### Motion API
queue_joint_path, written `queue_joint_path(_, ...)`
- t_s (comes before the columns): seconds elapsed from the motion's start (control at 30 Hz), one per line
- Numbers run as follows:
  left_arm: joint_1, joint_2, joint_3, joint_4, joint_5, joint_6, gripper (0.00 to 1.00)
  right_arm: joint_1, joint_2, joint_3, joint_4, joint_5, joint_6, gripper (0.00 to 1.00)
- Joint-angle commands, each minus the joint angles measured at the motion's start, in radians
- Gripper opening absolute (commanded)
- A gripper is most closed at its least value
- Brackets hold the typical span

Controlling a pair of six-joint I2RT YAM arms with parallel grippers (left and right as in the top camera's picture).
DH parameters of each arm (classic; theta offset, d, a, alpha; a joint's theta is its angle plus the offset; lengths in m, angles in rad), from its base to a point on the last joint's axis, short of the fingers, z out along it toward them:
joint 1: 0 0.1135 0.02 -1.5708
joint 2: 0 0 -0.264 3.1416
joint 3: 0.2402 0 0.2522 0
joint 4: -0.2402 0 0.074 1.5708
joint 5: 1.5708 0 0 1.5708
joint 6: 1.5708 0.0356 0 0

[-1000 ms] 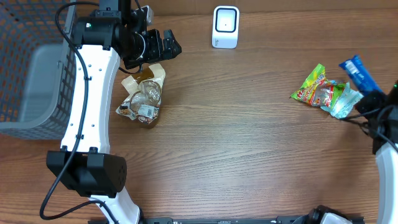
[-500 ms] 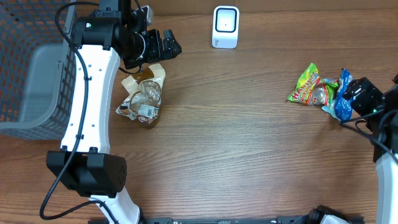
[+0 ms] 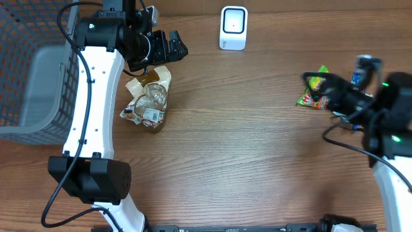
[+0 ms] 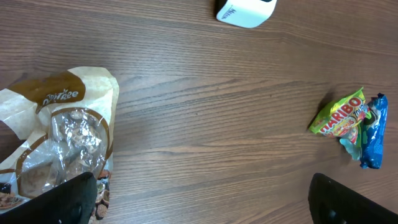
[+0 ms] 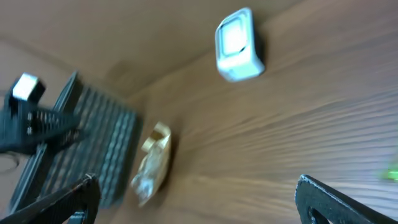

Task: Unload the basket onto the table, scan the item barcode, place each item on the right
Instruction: 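Lower the blue packet beside the green bag and open the right gripper, then grasp the Pantree bag with the left gripper and lift it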

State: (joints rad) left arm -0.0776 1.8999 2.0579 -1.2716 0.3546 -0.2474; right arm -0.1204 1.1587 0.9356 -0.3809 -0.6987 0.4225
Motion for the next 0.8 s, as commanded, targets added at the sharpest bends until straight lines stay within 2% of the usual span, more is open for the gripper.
queue_joint_path(0.0, 0.005, -0.015, 0.010, 0.000, -0.007, 0.016, 1.00, 0.108, 0.078, 0.027, 0.037, 0.060, 0.077, 1.00)
queue_joint_path(0.13, 0.005, -0.015, 0.010, 0.000, -0.007, 0.016, 1.00, 0.238, 0.203, 0.027, 0.109, 0.219, 0.190, 0.98)
queue_joint_path(0.27, 0.005, -0.015, 0.010, 0.000, -0.007, 0.016, 1.00, 0.333, 0.328, 0.027, 0.205, 0.254, 0.238, 0.93)
queue_joint_path(0.43, 0.005, -0.015, 0.010, -0.018, -0.007, 0.016, 1.00, 0.417, 0.443, 0.027, 0.296, 0.312, 0.240, 0.93)
queue_joint_path(0.57, 0.005, -0.015, 0.010, -0.010, -0.024, 0.028, 1.00, 0.440, 0.477, 0.027, 0.299, 0.369, 0.240, 0.95)
queue_joint_path(0.63, 0.006, -0.015, 0.010, -0.045, -0.114, 0.038, 0.87, 0.440, 0.480, 0.027, 0.297, 0.381, 0.235, 0.96)
queue_joint_path(0.67, 0.006, -0.015, 0.010, -0.073, -0.199, 0.026, 0.74, 0.440, 0.480, 0.027, 0.296, 0.384, 0.232, 0.96)
queue_joint_path(0.77, 0.005, -0.015, -0.008, -0.146, -0.477, -0.093, 0.66, 0.439, 0.480, 0.027, 0.294, 0.384, 0.225, 0.96)
